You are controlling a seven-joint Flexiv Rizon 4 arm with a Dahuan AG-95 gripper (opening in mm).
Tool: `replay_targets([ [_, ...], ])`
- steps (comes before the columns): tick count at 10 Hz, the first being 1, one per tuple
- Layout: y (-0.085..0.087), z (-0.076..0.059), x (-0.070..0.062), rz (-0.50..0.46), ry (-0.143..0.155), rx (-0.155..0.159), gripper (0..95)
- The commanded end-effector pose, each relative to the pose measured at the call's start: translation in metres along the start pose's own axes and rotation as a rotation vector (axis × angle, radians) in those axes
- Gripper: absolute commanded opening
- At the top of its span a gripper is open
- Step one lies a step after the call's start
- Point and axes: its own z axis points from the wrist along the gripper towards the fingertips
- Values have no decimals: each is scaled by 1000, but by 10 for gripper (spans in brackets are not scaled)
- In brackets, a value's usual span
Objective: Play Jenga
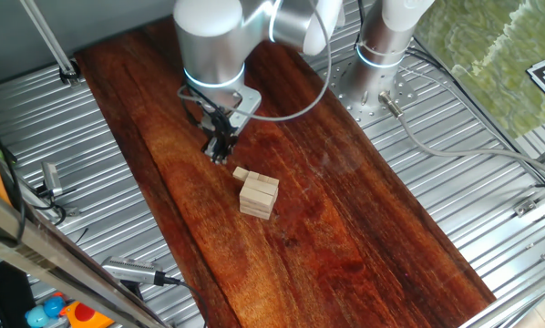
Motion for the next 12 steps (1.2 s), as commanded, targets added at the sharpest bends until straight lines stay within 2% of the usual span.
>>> replay_targets([
  [1, -3, 2, -2, -8, -3, -4, 380],
  [4, -3, 4, -3, -22, -7, -12, 380],
  [12, 6, 10, -9, -36, 2, -8, 380],
])
